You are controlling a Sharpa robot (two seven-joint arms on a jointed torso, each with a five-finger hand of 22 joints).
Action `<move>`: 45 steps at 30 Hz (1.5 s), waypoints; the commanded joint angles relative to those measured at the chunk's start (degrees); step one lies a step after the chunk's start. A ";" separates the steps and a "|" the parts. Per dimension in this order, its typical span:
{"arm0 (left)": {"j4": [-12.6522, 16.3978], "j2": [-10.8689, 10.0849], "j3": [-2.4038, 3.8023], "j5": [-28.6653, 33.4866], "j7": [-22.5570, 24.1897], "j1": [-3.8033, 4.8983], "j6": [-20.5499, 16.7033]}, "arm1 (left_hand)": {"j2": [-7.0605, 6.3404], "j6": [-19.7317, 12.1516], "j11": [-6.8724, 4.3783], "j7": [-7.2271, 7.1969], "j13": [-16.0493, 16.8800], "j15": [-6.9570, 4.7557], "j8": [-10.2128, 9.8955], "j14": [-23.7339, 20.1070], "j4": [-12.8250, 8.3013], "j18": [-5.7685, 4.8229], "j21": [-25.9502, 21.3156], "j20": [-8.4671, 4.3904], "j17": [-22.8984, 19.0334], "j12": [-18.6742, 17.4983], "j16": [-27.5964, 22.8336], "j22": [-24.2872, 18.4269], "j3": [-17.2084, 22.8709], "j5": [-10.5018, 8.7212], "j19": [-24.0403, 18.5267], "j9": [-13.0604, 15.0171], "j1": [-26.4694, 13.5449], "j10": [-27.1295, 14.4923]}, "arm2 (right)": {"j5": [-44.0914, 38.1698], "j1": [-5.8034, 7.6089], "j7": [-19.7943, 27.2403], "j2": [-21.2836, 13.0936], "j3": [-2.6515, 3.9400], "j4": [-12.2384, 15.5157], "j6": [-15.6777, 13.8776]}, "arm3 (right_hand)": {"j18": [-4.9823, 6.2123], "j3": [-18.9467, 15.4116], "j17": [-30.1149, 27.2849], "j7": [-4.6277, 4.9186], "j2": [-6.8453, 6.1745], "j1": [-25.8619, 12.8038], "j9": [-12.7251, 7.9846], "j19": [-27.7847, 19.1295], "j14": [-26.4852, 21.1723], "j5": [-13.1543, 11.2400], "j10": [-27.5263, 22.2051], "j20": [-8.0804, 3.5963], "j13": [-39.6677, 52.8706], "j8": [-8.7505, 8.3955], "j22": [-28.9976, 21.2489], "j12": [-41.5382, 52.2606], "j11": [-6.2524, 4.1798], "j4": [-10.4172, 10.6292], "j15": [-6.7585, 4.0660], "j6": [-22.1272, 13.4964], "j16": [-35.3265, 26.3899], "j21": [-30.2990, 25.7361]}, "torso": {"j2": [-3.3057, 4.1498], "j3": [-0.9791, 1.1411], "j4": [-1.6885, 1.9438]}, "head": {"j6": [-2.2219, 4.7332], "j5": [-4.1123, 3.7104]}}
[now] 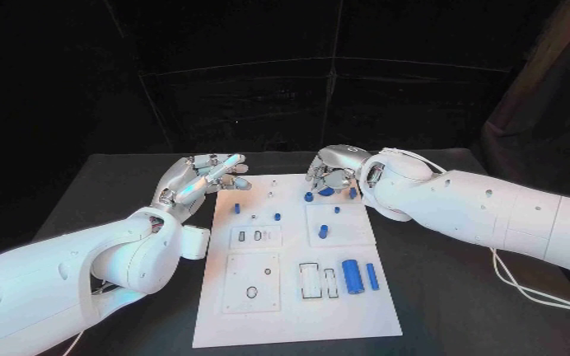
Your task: Assemble the parts on the task board
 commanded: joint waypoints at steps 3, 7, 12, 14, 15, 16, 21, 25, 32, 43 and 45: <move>0.55 -0.19 0.05 -0.74 -0.53 0.09 1.68 | 0.01 0.39 0.01 0.07 -0.13 0.24 -0.50 0.27 -0.40 0.66 -0.45 0.04 0.14 -0.53 -0.49 -0.13 -0.03 -0.05 0.37 -0.12 0.44 0.38 | -6.61 0.23 -3.26 0.70 0.07 -0.52 4.37 | -1.73 -0.37 5.67 -0.06 -0.11 -0.71 -0.04 2.11 1.38 -0.31 -1.49 0.28 -0.10 -0.27 8.29 -0.11 0.21 -0.07 -0.22 -0.79 6.78 6.56 | 0.87 -0.24 0.38 | -0.02 -0.31; 0.62 -0.23 0.05 -0.74 -0.71 0.10 1.89 | 0.03 0.42 0.02 0.06 -0.14 0.27 -0.59 0.20 -0.45 0.66 -0.49 0.06 0.18 -0.66 -0.67 -0.17 -0.05 -0.05 0.42 -0.15 0.41 0.44 | -7.07 0.26 -3.06 1.15 0.08 -0.74 4.99 | -2.24 -0.16 10.58 -0.05 0.01 -0.69 -0.03 3.31 1.17 -0.29 -1.80 0.42 -0.10 -0.26 12.63 0.06 0.36 -0.04 -0.06 -1.02 11.74 9.82 | 1.03 -0.26 0.44 | -0.13 -0.39; 0.66 -0.29 0.05 -0.74 -0.86 0.10 2.03 | 0.03 0.43 0.02 0.06 -0.14 0.27 -0.61 0.19 -0.45 0.66 -0.49 0.06 0.19 -0.68 -0.70 -0.17 -0.06 -0.05 0.43 -0.15 0.40 0.45 | -7.26 0.26 -2.87 1.45 0.08 -0.62 5.78 | -2.80 0.08 15.00 -0.03 0.16 -0.69 -0.02 4.54 0.98 -0.25 -1.73 0.56 -0.12 -0.23 16.73 0.13 0.39 -0.03 0.00 -1.16 16.27 12.81 | 1.25 -0.34 0.51 | -0.27 -0.34; 0.62 -0.28 0.05 -0.74 -0.91 0.10 2.07 | 0.03 0.43 0.02 0.06 -0.14 0.27 -0.61 0.19 -0.45 0.66 -0.49 0.06 0.19 -0.68 -0.70 -0.17 -0.06 -0.05 0.43 -0.15 0.40 0.46 | -7.30 0.26 -2.77 1.63 0.07 -0.66 6.21 | -2.98 0.24 16.45 -0.02 0.25 -0.60 -0.02 4.93 0.96 -0.24 -1.66 0.59 -0.13 -0.24 18.02 0.13 0.39 -0.06 0.01 -1.21 17.76 13.74 | 1.36 -0.33 0.53 | -0.33 -0.33; 0.61 -0.28 0.05 -0.74 -0.93 0.10 2.09 | 0.04 0.43 0.02 0.07 -0.15 0.28 -0.62 0.18 -0.46 0.66 -0.50 0.07 0.20 -0.71 -0.73 -0.18 -0.07 -0.05 0.44 -0.16 0.38 0.47 | -7.31 0.26 -2.74 1.71 0.07 -0.70 6.36 | -3.05 0.29 16.96 -0.01 0.27 -0.57 -0.03 5.09 0.96 -0.23 -1.65 0.60 -0.14 -0.25 18.49 0.13 0.40 -0.07 0.01 -1.23 18.28 14.07 | 1.37 -0.34 0.54 | -0.35 -0.33; 0.59 -0.29 0.05 -0.74 -0.96 0.11 2.11 | 0.04 0.43 0.02 0.07 -0.15 0.28 -0.64 0.17 -0.46 0.66 -0.50 0.07 0.20 -0.72 -0.75 -0.19 -0.08 -0.05 0.45 -0.16 0.37 0.47 | -7.32 0.26 -2.69 1.80 0.07 -0.77 6.57 | -3.08 0.31 17.26 0.01 0.26 -0.56 -0.03 5.20 0.96 -0.24 -1.66 0.60 -0.14 -0.26 18.79 0.11 0.38 -0.07 0.03 -1.26 18.58 14.27 | 1.39 -0.32 0.52 | -0.39 -0.32; 0.72 -0.45 0.05 -0.73 -1.05 0.12 2.14 | 0.04 0.43 0.02 0.07 -0.15 0.28 -0.64 0.17 -0.46 0.66 -0.50 0.07 0.20 -0.72 -0.75 -0.19 -0.08 -0.05 0.45 -0.16 0.37 0.47 | -7.44 0.26 -2.72 2.04 0.07 -0.97 7.37 | -3.32 0.61 19.22 0.06 0.43 -0.41 -0.04 5.73 0.96 -0.23 -1.77 0.67 -0.17 -0.27 20.48 0.03 0.46 -0.08 0.08 -1.36 20.61 15.48 | 1.60 -0.28 0.50 | -0.38 -0.27; 0.65 -0.43 0.05 -0.73 -1.21 0.12 2.22 | 0.04 0.43 0.02 0.07 -0.15 0.28 -0.64 0.17 -0.46 0.66 -0.50 0.07 0.20 -0.72 -0.75 -0.19 -0.08 -0.05 0.45 -0.16 0.37 0.47 | -7.62 0.26 -2.72 2.38 0.07 -1.35 7.92 | -3.57 1.20 21.08 0.03 1.01 -0.07 0.00 6.43 1.07 -0.34 -1.46 0.68 -0.16 -0.17 22.22 0.11 0.39 -0.11 0.05 -1.09 22.48 16.67 | 1.66 -0.24 0.47 | -0.60 -0.28; 0.42 -0.32 0.05 -0.73 -1.42 0.12 2.35 | 0.11 0.44 0.06 0.13 -0.17 0.30 -0.75 0.17 -0.46 0.66 -0.54 0.08 0.26 -0.88 -0.91 -0.22 -0.11 -0.06 0.52 -0.20 0.29 0.50 | -7.72 0.26 -2.67 2.67 0.06 -1.67 8.23 | -3.95 3.59 23.58 -0.06 2.91 1.25 0.06 7.36 0.96 -2.47 -0.59 0.57 -0.17 -0.03 24.94 0.08 0.20 -0.19 -0.10 -0.07 25.20 18.56 | 1.87 -0.26 0.54 | -0.63 -0.33; 0.33 -0.34 0.05 -0.73 -1.88 0.12 2.66 | 0.25 0.37 0.13 0.20 -0.21 0.33 -0.96 0.22 -0.53 0.66 -0.61 0.11 0.37 -1.16 -1.12 -0.29 -0.12 -0.05 0.59 -0.25 0.26 0.46 | -7.77 0.26 -2.23 2.77 0.06 -1.61 4.89 | -4.42 7.66 26.30 -0.12 3.81 1.91 0.08 8.39 0.80 -4.94 0.72 0.47 -0.14 0.02 28.16 -0.04 -0.03 -0.19 -0.20 1.45 28.23 20.77 | 2.11 -0.27 0.48 | -0.58 -0.33; 0.36 -0.38 0.05 -0.73 -1.94 0.12 2.74 | 0.25 0.37 0.13 0.20 -0.21 0.33 -0.96 0.22 -0.53 0.66 -0.61 0.11 0.37 -1.16 -1.12 -0.29 -0.12 -0.05 0.59 -0.25 0.26 0.46 | -7.34 0.25 -1.90 2.47 0.06 -0.99 2.93 | -4.47 8.26 26.67 -0.02 3.31 1.63 0.07 8.48 0.75 -4.91 0.88 0.48 -0.13 -0.01 28.58 -0.06 -0.05 -0.15 -0.16 1.63 28.69 21.07 | 2.14 -0.28 0.51 | -0.50 -0.36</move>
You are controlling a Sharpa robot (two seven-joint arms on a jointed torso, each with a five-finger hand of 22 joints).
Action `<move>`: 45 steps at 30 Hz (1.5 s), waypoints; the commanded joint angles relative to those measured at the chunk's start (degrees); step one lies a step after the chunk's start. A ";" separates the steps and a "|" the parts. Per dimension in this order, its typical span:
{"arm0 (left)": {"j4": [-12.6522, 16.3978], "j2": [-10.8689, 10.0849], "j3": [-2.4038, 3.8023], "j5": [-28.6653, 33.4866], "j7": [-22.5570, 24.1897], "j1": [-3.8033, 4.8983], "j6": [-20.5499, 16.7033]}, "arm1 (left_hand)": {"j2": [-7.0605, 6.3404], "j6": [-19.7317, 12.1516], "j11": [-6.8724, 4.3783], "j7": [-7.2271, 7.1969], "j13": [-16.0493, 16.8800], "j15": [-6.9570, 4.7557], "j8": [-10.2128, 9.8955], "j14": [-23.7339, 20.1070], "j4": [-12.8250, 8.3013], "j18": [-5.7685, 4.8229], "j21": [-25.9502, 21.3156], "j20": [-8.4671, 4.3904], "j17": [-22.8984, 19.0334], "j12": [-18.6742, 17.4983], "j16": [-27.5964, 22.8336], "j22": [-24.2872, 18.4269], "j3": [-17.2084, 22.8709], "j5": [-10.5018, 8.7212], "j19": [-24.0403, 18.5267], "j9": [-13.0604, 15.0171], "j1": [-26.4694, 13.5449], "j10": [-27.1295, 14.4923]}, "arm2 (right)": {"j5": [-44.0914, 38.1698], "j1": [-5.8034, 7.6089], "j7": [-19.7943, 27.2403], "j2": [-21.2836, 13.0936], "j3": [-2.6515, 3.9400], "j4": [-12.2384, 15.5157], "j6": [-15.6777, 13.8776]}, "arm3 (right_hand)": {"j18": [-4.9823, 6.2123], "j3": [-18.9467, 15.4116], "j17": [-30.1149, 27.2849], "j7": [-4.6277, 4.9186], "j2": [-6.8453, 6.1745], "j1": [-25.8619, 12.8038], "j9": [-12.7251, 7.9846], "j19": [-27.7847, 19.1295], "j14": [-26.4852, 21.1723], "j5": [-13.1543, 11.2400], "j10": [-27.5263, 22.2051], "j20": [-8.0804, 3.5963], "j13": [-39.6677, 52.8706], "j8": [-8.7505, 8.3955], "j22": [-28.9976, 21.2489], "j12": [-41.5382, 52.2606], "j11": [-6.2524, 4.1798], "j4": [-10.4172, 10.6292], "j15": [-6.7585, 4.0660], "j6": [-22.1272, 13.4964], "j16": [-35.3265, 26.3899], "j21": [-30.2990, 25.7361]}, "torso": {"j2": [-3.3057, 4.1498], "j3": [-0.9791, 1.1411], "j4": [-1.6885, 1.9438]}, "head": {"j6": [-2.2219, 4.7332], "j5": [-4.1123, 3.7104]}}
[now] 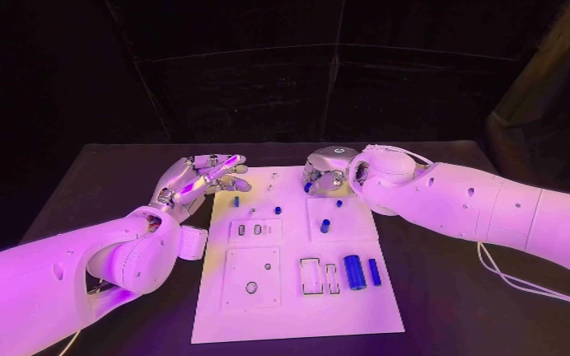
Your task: Assemble the parts on the task board
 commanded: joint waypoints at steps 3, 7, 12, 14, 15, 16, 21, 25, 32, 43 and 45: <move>0.09 -0.12 0.04 -0.35 -0.18 0.09 1.08 | 0.30 0.36 0.14 0.22 -0.06 0.34 -0.34 0.25 -0.42 0.69 -0.36 -0.09 0.08 -0.37 -0.21 -0.06 0.05 -0.06 0.42 -0.10 0.27 0.45 | 1.41 -0.04 0.97 -0.82 -0.06 1.83 -7.46 | -0.44 1.29 0.48 0.20 -0.75 -0.56 0.05 0.49 0.65 0.16 0.44 0.05 0.07 0.05 0.64 0.13 0.01 -0.02 -0.13 0.53 0.87 0.64 | 0.10 -0.04 -0.04 | 0.19 0.10; 0.10 -0.20 0.05 -0.35 -0.21 0.10 1.19 | 0.30 0.36 0.14 0.22 -0.06 0.34 -0.34 0.25 -0.42 0.69 -0.36 -0.09 0.08 -0.37 -0.21 -0.06 0.05 -0.06 0.42 -0.10 0.27 0.45 | 2.47 -0.04 -0.01 -0.88 -0.04 2.60 -12.30 | -0.46 2.15 0.54 0.26 -1.35 -0.99 0.02 0.41 0.51 0.39 0.32 0.12 0.05 -0.03 0.85 0.06 0.09 0.01 -0.06 0.51 1.14 0.85 | 0.22 -0.10 0.05 | 0.43 0.08; 0.13 -0.22 0.05 -0.35 -0.24 0.10 1.34 | 0.34 0.35 0.15 0.23 -0.07 0.35 -0.38 0.27 -0.45 0.69 -0.38 -0.09 0.11 -0.43 -0.26 -0.08 0.07 -0.06 0.44 -0.11 0.30 0.44 | 2.84 -0.02 -1.49 0.66 -0.02 1.18 -15.17 | -0.47 2.86 0.68 0.31 -1.71 -1.50 0.01 0.37 0.43 0.27 0.24 0.19 0.04 -0.07 1.02 0.04 0.15 0.07 -0.01 0.49 1.41 1.00 | 0.31 -0.12 0.18 | 0.53 0.12; 0.12 -0.21 0.05 -0.35 -0.26 0.10 1.40 | 0.35 0.35 0.15 0.23 -0.07 0.35 -0.39 0.28 -0.46 0.69 -0.38 -0.09 0.12 -0.45 -0.27 -0.08 0.07 -0.06 0.44 -0.11 0.31 0.44 | 2.90 -0.02 -1.71 1.60 -0.01 0.22 -15.57 | -0.48 3.21 0.77 0.33 -1.86 -1.71 0.00 0.36 0.42 0.23 0.20 0.21 0.04 -0.09 1.11 0.04 0.17 0.08 0.01 0.45 1.56 1.08 | 0.39 -0.15 0.24 | 0.52 0.10; 0.11 -0.20 0.05 -0.35 -0.27 0.10 1.43 | 0.35 0.35 0.15 0.23 -0.07 0.35 -0.39 0.28 -0.46 0.69 -0.38 -0.09 0.12 -0.45 -0.27 -0.08 0.07 -0.06 0.44 -0.11 0.31 0.44 | 2.92 -0.02 -1.75 2.07 -0.01 -0.27 -15.68 | -0.48 3.38 0.82 0.33 -1.94 -1.81 -0.01 0.35 0.41 0.22 0.18 0.23 0.04 -0.10 1.15 0.03 0.19 0.08 0.03 0.43 1.63 1.11 | 0.41 -0.18 0.26 | 0.53 0.08; 0.08 -0.17 0.05 -0.35 -0.28 0.10 1.47 | 0.35 0.35 0.15 0.23 -0.07 0.35 -0.39 0.28 -0.46 0.69 -0.38 -0.09 0.12 -0.45 -0.27 -0.08 0.07 -0.06 0.44 -0.11 0.31 0.44 | 2.94 -0.01 -1.76 2.80 -0.01 -1.04 -15.80 | -0.48 3.38 0.82 0.33 -1.94 -1.81 -0.01 0.35 0.41 0.22 0.18 0.23 0.04 -0.10 1.15 0.03 0.19 0.08 0.03 0.43 1.63 1.11 | 0.45 -0.18 0.25 | 0.53 0.07; 0.20 -0.19 0.05 -0.34 -0.33 0.17 1.54 | 0.35 0.35 0.15 0.23 -0.07 0.35 -0.39 0.28 -0.46 0.69 -0.38 -0.09 0.12 -0.45 -0.27 -0.08 0.07 -0.06 0.44 -0.11 0.31 0.44 | 2.98 0.10 -1.53 5.36 -0.01 -3.66 -15.65 | -0.48 4.59 0.91 0.37 -2.38 -2.44 -0.03 0.24 0.32 0.21 -0.06 0.31 0.02 -0.13 1.28 0.01 0.26 0.10 0.10 0.25 1.95 1.27 | 0.66 -0.18 0.33 | 0.54 0.12; 0.31 -0.23 0.05 -0.34 -0.37 0.24 1.58 | 0.35 0.35 0.15 0.23 -0.07 0.35 -0.39 0.28 -0.46 0.69 -0.38 -0.09 0.12 -0.45 -0.27 -0.08 0.07 -0.06 0.44 -0.11 0.31 0.44 | 2.99 0.18 -1.26 7.16 -0.01 -5.38 -15.11 | -0.48 5.34 0.91 0.35 -2.65 -2.79 -0.03 0.18 0.26 0.26 -0.20 0.36 0.02 -0.14 1.34 0.00 0.28 0.10 0.13 0.15 2.09 1.35 | 0.91 -0.32 0.52 | 0.63 -0.02; 0.55 -0.33 0.05 -0.34 -0.41 0.36 1.55 | 0.35 0.35 0.15 0.23 -0.07 0.35 -0.39 0.28 -0.46 0.69 -0.38 -0.09 0.12 -0.45 -0.27 -0.08 0.07 -0.06 0.44 -0.11 0.31 0.44 | 2.88 0.24 -1.38 9.29 -0.01 -7.67 -13.10 | -0.47 7.16 0.72 0.43 -3.48 -3.90 -0.04 0.03 0.08 0.18 -0.62 0.47 0.02 -0.15 1.49 -0.01 0.35 0.18 0.25 -0.14 2.30 1.52 | 1.28 -0.47 0.70 | 0.30 0.08; 0.61 -0.45 0.06 -0.34 -0.47 0.54 1.51 | 0.42 0.37 0.14 0.22 -0.07 0.35 -0.46 0.31 -0.54 0.69 -0.41 -0.08 0.17 -0.55 -0.36 -0.11 0.10 -0.06 0.47 -0.11 0.37 0.48 | 2.39 0.27 -1.40 10.47 -0.02 -8.64 -10.77 | -0.48 8.96 0.64 0.39 -4.21 -4.94 -0.01 -0.07 -0.03 0.13 -0.85 0.57 0.04 -0.11 1.63 0.05 0.43 0.24 0.30 -0.29 2.55 1.66 | 1.75 -0.58 0.89 | 0.47 0.14; 0.59 -0.43 0.06 -0.34 -0.49 0.55 1.52 | 0.42 0.37 0.14 0.22 -0.07 0.35 -0.46 0.31 -0.54 0.69 -0.41 -0.08 0.17 -0.55 -0.36 -0.11 0.10 -0.06 0.47 -0.11 0.37 0.48 | 2.35 0.28 -1.30 10.61 -0.02 -8.70 -10.61 | -0.48 9.11 0.60 0.39 -4.29 -5.03 -0.01 -0.07 -0.04 0.13 -0.85 0.58 0.04 -0.10 1.64 0.06 0.43 0.25 0.30 -0.29 2.55 1.67 | 1.71 -0.59 0.90 | 0.37 0.10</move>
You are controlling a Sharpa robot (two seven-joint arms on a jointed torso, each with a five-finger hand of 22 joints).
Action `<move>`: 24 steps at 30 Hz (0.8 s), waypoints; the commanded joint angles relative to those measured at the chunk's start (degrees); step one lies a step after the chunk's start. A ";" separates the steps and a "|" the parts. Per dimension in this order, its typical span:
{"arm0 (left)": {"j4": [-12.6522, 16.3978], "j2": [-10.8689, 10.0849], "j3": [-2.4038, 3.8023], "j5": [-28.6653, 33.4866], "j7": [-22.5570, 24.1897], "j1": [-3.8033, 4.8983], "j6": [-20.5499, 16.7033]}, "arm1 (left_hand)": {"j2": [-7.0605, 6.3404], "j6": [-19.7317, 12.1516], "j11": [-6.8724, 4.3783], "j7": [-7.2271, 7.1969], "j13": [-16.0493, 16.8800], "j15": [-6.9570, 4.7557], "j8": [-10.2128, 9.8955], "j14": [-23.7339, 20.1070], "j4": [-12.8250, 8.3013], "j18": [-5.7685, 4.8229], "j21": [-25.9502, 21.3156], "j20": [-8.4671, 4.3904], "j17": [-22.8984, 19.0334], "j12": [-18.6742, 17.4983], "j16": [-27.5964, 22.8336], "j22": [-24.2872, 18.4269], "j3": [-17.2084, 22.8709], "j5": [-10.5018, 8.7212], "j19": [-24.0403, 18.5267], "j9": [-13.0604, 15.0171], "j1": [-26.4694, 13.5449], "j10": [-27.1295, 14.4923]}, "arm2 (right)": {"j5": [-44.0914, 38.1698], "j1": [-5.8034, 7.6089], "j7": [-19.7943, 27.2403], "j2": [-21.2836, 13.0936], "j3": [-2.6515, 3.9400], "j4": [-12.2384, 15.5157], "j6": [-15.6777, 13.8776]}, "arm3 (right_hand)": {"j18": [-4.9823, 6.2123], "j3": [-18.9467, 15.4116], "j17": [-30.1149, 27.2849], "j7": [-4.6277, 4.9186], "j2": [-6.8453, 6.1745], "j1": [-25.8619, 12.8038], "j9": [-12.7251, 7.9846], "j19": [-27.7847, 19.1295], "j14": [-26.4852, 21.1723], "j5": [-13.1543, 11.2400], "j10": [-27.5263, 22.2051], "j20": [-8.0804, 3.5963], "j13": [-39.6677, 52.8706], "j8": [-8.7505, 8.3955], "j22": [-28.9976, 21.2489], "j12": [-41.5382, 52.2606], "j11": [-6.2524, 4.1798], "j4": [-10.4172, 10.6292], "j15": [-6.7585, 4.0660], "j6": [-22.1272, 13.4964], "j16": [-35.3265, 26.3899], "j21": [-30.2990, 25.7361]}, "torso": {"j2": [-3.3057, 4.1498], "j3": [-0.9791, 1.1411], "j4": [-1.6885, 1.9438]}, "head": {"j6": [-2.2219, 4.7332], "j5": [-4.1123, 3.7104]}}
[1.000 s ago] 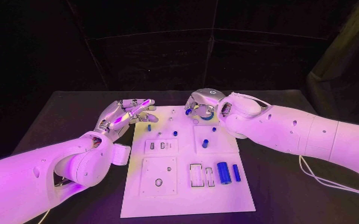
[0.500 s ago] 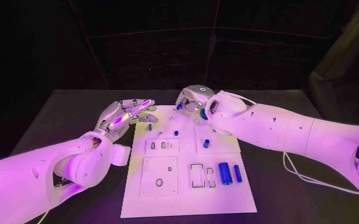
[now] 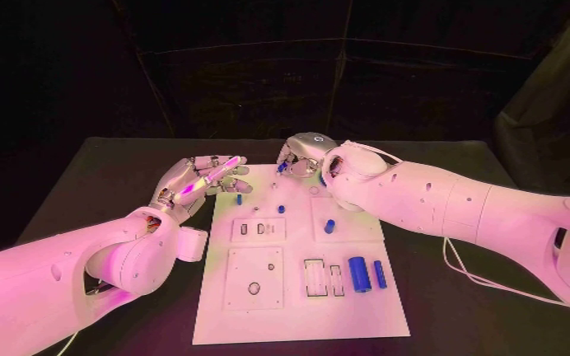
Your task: Assemble the parts on the task board
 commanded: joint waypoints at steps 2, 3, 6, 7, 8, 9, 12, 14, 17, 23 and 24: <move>0.09 0.02 0.05 -0.30 -0.01 0.14 0.75 | 0.42 0.37 -0.06 0.22 -0.09 0.15 -0.28 0.11 -0.39 0.70 -0.19 -0.08 0.05 -0.16 -0.36 -0.05 -0.06 -0.06 0.48 -0.08 0.37 0.27 | -0.47 -0.11 0.27 0.43 -0.13 0.01 2.01 | -0.50 0.41 -0.06 0.01 0.12 -0.63 0.09 0.01 -0.04 -0.18 -0.32 0.22 -0.06 0.14 0.05 0.04 -0.10 -0.09 0.30 -0.35 0.32 0.28 | 0.10 -0.04 0.06 | -0.11 -0.04; 0.04 0.03 0.05 -0.30 -0.03 0.14 0.76 | 0.42 0.37 -0.06 0.22 -0.09 0.15 -0.28 0.11 -0.39 0.70 -0.19 -0.08 0.05 -0.16 -0.36 -0.05 -0.06 -0.06 0.48 -0.08 0.37 0.27 | -0.48 -0.11 0.44 0.49 -0.13 0.09 1.88 | -0.50 0.41 -0.06 0.01 0.12 -0.63 0.09 0.01 -0.04 -0.18 -0.32 0.22 -0.06 0.14 0.05 0.04 -0.10 -0.09 0.30 -0.35 0.32 0.28 | 0.16 -0.05 0.06 | -0.10 0.01; -0.05 0.05 0.05 -0.30 -0.04 0.15 0.75 | 0.42 0.37 -0.06 0.22 -0.09 0.15 -0.28 0.11 -0.39 0.70 -0.19 -0.08 0.05 -0.16 -0.36 -0.05 -0.06 -0.06 0.48 -0.08 0.37 0.27 | -0.50 -0.11 0.69 0.56 -0.13 0.21 1.59 | -0.49 2.24 -0.20 0.00 -0.56 -1.38 0.12 -0.10 -0.13 -0.11 -0.24 0.25 -0.03 0.19 0.10 0.10 -0.11 -0.07 0.31 -0.30 0.48 0.36 | 0.17 -0.05 0.10 | -0.10 0.01; -0.08 0.04 0.05 -0.30 -0.05 0.15 0.75 | 0.45 0.39 -0.07 0.21 -0.09 0.15 -0.31 0.13 -0.43 0.70 -0.21 -0.08 0.08 -0.21 -0.41 -0.07 -0.05 -0.06 0.49 -0.08 0.39 0.30 | -0.50 -0.11 0.78 0.58 -0.13 0.25 1.49 | -0.49 2.24 -0.20 0.00 -0.56 -1.38 0.12 -0.10 -0.13 -0.11 -0.24 0.25 -0.03 0.19 0.10 0.10 -0.11 -0.07 0.31 -0.30 0.48 0.36 | 0.17 -0.05 0.09 | -0.10 0.02; -0.11 0.04 0.05 -0.30 -0.06 0.15 0.75 | 0.45 0.39 -0.07 0.21 -0.09 0.15 -0.31 0.13 -0.44 0.70 -0.21 -0.08 0.08 -0.21 -0.41 -0.07 -0.05 -0.06 0.49 -0.08 0.39 0.30 | -0.50 -0.11 0.87 0.59 -0.13 0.28 1.41 | -0.49 2.24 -0.20 0.00 -0.56 -1.38 0.12 -0.10 -0.13 -0.11 -0.24 0.25 -0.03 0.19 0.10 0.10 -0.11 -0.07 0.31 -0.30 0.48 0.36 | 0.21 -0.08 0.08 | -0.05 0.05; -0.14 0.04 0.05 -0.30 -0.06 0.16 0.75 | 0.45 0.39 -0.07 0.21 -0.09 0.15 -0.31 0.13 -0.44 0.70 -0.21 -0.08 0.08 -0.21 -0.41 -0.07 -0.05 -0.06 0.49 -0.08 0.39 0.30 | -0.51 -0.11 0.94 0.58 -0.13 0.32 1.36 | -0.49 2.24 -0.20 0.00 -0.56 -1.38 0.12 -0.10 -0.13 -0.11 -0.24 0.25 -0.03 0.19 0.10 0.10 -0.11 -0.07 0.31 -0.30 0.48 0.36 | 0.24 -0.10 0.09 | -0.02 0.07; -0.21 0.03 0.05 -0.30 -0.08 0.17 0.75 | 0.50 0.41 -0.07 0.20 -0.08 0.15 -0.34 0.15 -0.50 0.71 -0.23 -0.08 0.12 -0.27 -0.46 -0.09 -0.02 -0.06 0.51 -0.08 0.45 0.33 | -0.51 -0.11 1.09 0.52 -0.13 0.49 1.31 | -0.50 3.40 -0.21 0.03 -1.02 -1.80 0.14 -0.09 -0.16 -0.01 -0.13 0.26 -0.02 0.21 0.20 0.13 -0.11 -0.02 0.31 -0.21 0.63 0.44 | 0.28 -0.12 0.10 | -0.08 0.10; -0.26 0.03 0.05 -0.30 -0.09 0.17 0.75 | 0.50 0.41 -0.07 0.20 -0.08 0.15 -0.34 0.15 -0.50 0.71 -0.23 -0.08 0.12 -0.27 -0.46 -0.09 -0.02 -0.06 0.51 -0.08 0.45 0.33 | -0.52 -0.11 1.11 0.38 -0.13 0.71 1.23 | -0.50 3.40 -0.21 0.03 -1.02 -1.80 0.14 -0.09 -0.16 -0.01 -0.13 0.26 -0.02 0.21 0.20 0.13 -0.11 -0.02 0.31 -0.21 0.63 0.44 | 0.29 -0.12 0.06 | -0.08 0.12; -0.34 0.02 0.05 -0.30 -0.12 0.18 0.76 | 0.55 0.44 -0.08 0.20 -0.08 0.14 -0.38 0.18 -0.57 0.71 -0.25 -0.08 0.15 -0.32 -0.52 -0.11 0.01 -0.06 0.53 -0.08 0.51 0.37 | -0.67 -0.11 0.99 0.16 -0.13 0.93 0.86 | -0.51 4.81 -0.31 0.04 -1.56 -2.30 0.15 -0.11 -0.19 0.00 0.02 0.26 -0.01 0.24 0.27 0.14 -0.12 0.03 0.31 -0.07 0.76 0.51 | 0.37 -0.11 0.02 | -0.06 0.26; -0.52 0.00 0.05 -0.30 -0.17 0.19 0.77 | 0.55 0.44 -0.08 0.20 -0.08 0.14 -0.38 0.18 -0.57 0.71 -0.25 -0.08 0.15 -0.32 -0.52 -0.11 0.01 -0.06 0.53 -0.08 0.51 0.37 | -0.88 -0.11 0.98 -0.07 -0.13 1.15 -0.61 | -0.50 6.02 -0.49 0.06 -2.06 -2.71 0.15 -0.16 -0.25 0.11 0.11 0.27 -0.01 0.23 0.28 0.13 -0.11 0.09 0.32 0.01 0.78 0.55 | 0.43 -0.15 0.06 | 0.02 0.21; -0.54 0.01 0.05 -0.30 -0.17 0.19 0.78 | 0.55 0.44 -0.08 0.20 -0.08 0.14 -0.38 0.18 -0.57 0.71 -0.25 -0.08 0.15 -0.32 -0.52 -0.11 0.01 -0.06 0.53 -0.08 0.51 0.37 | -0.89 -0.11 1.02 -0.08 -0.13 1.19 -0.79 | -0.50 6.17 -0.52 0.06 -2.12 -2.75 0.15 -0.17 -0.26 0.14 0.12 0.27 -0.01 0.23 0.27 0.13 -0.11 0.09 0.31 0.02 0.78 0.55 | 0.43 -0.15 0.06 | 0.02 0.21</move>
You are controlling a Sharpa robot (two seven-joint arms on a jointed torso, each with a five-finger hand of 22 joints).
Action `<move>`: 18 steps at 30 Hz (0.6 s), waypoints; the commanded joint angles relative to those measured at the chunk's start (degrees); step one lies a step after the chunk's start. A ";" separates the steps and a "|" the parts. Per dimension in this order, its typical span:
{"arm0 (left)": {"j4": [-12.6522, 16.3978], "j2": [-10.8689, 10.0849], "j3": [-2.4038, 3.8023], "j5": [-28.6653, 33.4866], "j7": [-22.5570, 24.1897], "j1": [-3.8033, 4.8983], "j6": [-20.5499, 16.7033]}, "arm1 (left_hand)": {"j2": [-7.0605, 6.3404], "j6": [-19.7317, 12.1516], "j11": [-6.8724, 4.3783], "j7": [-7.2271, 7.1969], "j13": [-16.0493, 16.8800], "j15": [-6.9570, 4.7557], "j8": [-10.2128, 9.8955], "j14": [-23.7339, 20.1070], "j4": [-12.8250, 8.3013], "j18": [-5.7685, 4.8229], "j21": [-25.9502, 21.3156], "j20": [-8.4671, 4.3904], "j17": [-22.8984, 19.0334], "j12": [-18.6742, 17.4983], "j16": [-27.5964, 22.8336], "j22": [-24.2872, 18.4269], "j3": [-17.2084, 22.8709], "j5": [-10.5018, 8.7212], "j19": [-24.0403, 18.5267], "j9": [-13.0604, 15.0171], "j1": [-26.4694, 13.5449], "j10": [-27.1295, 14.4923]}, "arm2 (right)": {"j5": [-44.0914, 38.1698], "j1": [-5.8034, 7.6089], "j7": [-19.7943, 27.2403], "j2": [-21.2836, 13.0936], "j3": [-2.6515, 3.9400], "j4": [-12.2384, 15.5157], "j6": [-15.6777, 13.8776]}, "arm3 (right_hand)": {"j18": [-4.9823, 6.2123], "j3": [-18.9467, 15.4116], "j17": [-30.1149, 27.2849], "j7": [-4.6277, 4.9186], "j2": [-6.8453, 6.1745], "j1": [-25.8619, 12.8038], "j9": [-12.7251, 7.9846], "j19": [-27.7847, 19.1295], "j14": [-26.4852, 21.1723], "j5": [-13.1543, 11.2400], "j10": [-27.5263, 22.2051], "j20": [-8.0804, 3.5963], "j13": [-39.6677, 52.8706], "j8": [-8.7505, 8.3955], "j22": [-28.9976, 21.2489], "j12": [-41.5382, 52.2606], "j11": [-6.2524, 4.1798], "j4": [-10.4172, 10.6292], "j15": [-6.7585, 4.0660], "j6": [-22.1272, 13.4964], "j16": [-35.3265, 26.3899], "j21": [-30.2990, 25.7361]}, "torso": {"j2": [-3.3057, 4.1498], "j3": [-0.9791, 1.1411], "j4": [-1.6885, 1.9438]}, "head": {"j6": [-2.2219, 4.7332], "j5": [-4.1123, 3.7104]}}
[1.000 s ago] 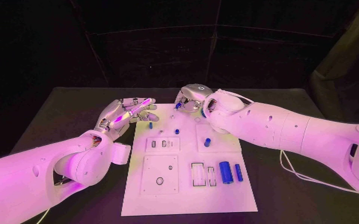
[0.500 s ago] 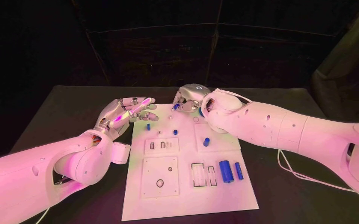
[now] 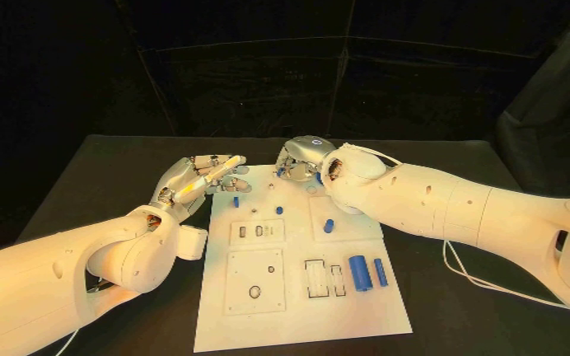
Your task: Assemble the parts on the task board
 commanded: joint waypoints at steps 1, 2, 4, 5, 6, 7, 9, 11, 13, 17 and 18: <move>-0.03 0.02 0.05 -0.29 -0.02 0.10 0.75 | 0.32 0.33 -0.09 0.05 -0.09 0.14 -0.41 0.20 -0.30 0.72 -0.26 0.11 0.12 -0.37 -0.36 -0.07 0.03 -0.06 0.36 -0.09 0.31 0.40 | -0.55 0.13 0.63 -0.02 0.02 0.31 -1.76 | -0.49 0.69 -0.15 0.05 -0.32 -0.40 -0.03 -0.20 -0.28 0.22 0.14 0.27 -0.02 0.29 0.02 0.13 -0.12 -0.02 0.31 0.01 0.22 0.27 | 0.08 -0.04 0.03 | 0.04 -0.06; -0.06 0.03 0.05 -0.29 -0.02 0.10 0.76 | 0.33 0.33 -0.09 0.05 -0.09 0.14 -0.42 0.20 -0.32 0.72 -0.27 0.11 0.13 -0.38 -0.37 -0.07 0.03 -0.06 0.36 -0.09 0.32 0.41 | -0.57 0.13 0.68 -0.01 0.03 0.44 -2.36 | -0.49 0.69 -0.15 0.05 -0.32 -0.40 -0.03 -0.20 -0.28 0.22 0.14 0.27 -0.02 0.29 0.02 0.13 -0.12 -0.02 0.31 0.01 0.22 0.27 | 0.10 -0.05 0.06 | 0.07 -0.09; -0.10 0.04 0.05 -0.29 -0.03 0.10 0.77 | 0.33 0.33 -0.09 0.05 -0.09 0.14 -0.42 0.20 -0.32 0.72 -0.27 0.11 0.13 -0.38 -0.37 -0.07 0.03 -0.06 0.36 -0.09 0.32 0.41 | -0.62 0.13 0.68 0.00 0.03 0.58 -3.10 | -0.50 1.54 -0.20 0.06 -0.63 -0.58 -0.02 -0.19 -0.30 0.37 0.21 0.27 -0.02 0.31 0.09 0.13 -0.12 -0.01 0.31 0.11 0.27 0.32 | 0.09 -0.04 0.09 | 0.11 -0.08; -0.12 0.05 0.05 -0.29 -0.04 0.10 0.78 | 0.33 0.33 -0.09 0.05 -0.09 0.14 -0.42 0.20 -0.32 0.72 -0.27 0.11 0.13 -0.38 -0.37 -0.07 0.03 -0.06 0.36 -0.09 0.32 0.41 | -0.66 0.13 0.68 -0.01 0.03 0.67 -3.50 | -0.50 1.58 -0.20 0.06 -0.65 -0.59 -0.02 -0.19 -0.31 0.38 0.21 0.27 -0.02 0.31 0.09 0.13 -0.12 0.00 0.31 0.11 0.27 0.32 | 0.09 -0.03 0.10 | 0.13 -0.07; -0.14 0.05 0.05 -0.29 -0.04 0.10 0.80 | 0.33 0.33 -0.09 0.05 -0.09 0.14 -0.42 0.20 -0.32 0.72 -0.27 0.11 0.13 -0.38 -0.37 -0.07 0.03 -0.06 0.36 -0.09 0.32 0.41 | -0.69 0.13 0.69 -0.04 0.03 0.76 -3.87 | -0.50 2.11 -0.21 0.07 -0.81 -0.68 -0.01 -0.19 -0.31 0.48 0.28 0.27 -0.01 0.33 0.11 0.14 -0.13 0.01 0.30 0.19 0.32 0.34 | 0.10 -0.07 0.06 | 0.17 -0.02; -0.16 0.04 0.05 -0.29 -0.04 0.10 0.80 | 0.33 0.33 -0.09 0.05 -0.09 0.14 -0.42 0.20 -0.32 0.72 -0.27 0.11 0.13 -0.38 -0.37 -0.07 0.03 -0.06 0.36 -0.09 0.32 0.41 | -0.70 0.13 0.70 -0.07 0.03 0.82 -4.09 | -0.50 2.12 -0.21 0.07 -0.82 -0.68 -0.01 -0.19 -0.31 0.48 0.28 0.27 -0.01 0.33 0.11 0.14 -0.13 0.01 0.30 0.19 0.32 0.34 | 0.10 -0.07 0.06 | 0.18 -0.01; -0.18 0.02 0.05 -0.29 -0.04 0.10 0.80 | 0.33 0.33 -0.09 0.05 -0.09 0.14 -0.42 0.20 -0.32 0.72 -0.27 0.11 0.13 -0.38 -0.37 -0.07 0.03 -0.06 0.36 -0.09 0.32 0.41 | -0.74 0.12 0.74 -0.18 0.03 1.02 -4.72 | -0.50 2.75 -0.23 0.06 -1.02 -0.78 0.01 -0.19 -0.32 0.55 0.41 0.26 0.00 0.35 0.13 0.17 -0.13 0.03 0.29 0.31 0.37 0.37 | 0.14 -0.09 0.04 | 0.22 0.02; -0.21 0.00 0.05 -0.29 -0.04 0.10 0.80 | 0.33 0.33 -0.09 0.05 -0.09 0.14 -0.42 0.20 -0.32 0.72 -0.27 0.11 0.13 -0.38 -0.37 -0.07 0.03 -0.06 0.36 -0.09 0.32 0.41 | -0.76 0.12 0.82 -0.33 0.03 1.31 -5.33 | -0.50 3.29 -0.23 0.06 -1.21 -0.83 0.02 -0.19 -0.32 0.62 0.52 0.25 0.01 0.37 0.15 0.19 -0.16 0.03 0.28 0.41 0.42 0.40 | 0.16 -0.10 -0.01 | 0.23 0.06; -0.22 -0.02 0.05 -0.29 -0.05 0.10 0.81 | 0.33 0.33 -0.09 0.05 -0.09 0.14 -0.42 0.20 -0.32 0.72 -0.27 0.11 0.13 -0.38 -0.37 -0.07 0.03 -0.06 0.36 -0.09 0.32 0.41 | -0.77 0.12 0.91 -0.51 0.04 1.64 -5.79 | -0.50 3.39 -0.23 0.05 -1.24 -0.84 0.02 -0.19 -0.32 0.63 0.55 0.25 0.01 0.37 0.16 0.20 -0.17 0.03 0.28 0.43 0.43 0.40 | 0.19 -0.09 -0.02 | 0.21 0.10; -0.25 -0.04 0.05 -0.29 -0.12 0.10 0.86 | 0.33 0.33 -0.09 0.05 -0.09 0.14 -0.42 0.20 -0.32 0.72 -0.27 0.11 0.13 -0.38 -0.37 -0.07 0.03 -0.06 0.36 -0.09 0.32 0.41 | -0.78 0.12 0.95 -0.77 0.04 2.06 -6.05 | -0.50 3.39 -0.23 0.05 -1.24 -0.84 0.02 -0.19 -0.32 0.63 0.55 0.25 0.01 0.37 0.16 0.20 -0.17 0.03 0.28 0.43 0.43 0.40 | 0.21 -0.10 -0.03 | 0.21 0.14; -0.25 -0.04 0.05 -0.29 -0.13 0.10 0.87 | 0.33 0.33 -0.09 0.05 -0.09 0.14 -0.42 0.20 -0.32 0.72 -0.27 0.11 0.13 -0.38 -0.37 -0.07 0.03 -0.06 0.36 -0.09 0.32 0.41 | -0.78 0.12 0.93 -0.82 0.04 2.12 -6.04 | -0.50 3.39 -0.23 0.05 -1.24 -0.84 0.02 -0.19 -0.32 0.63 0.55 0.25 0.01 0.37 0.16 0.20 -0.17 0.03 0.28 0.43 0.43 0.40 | 0.21 -0.14 0.01 | 0.20 0.10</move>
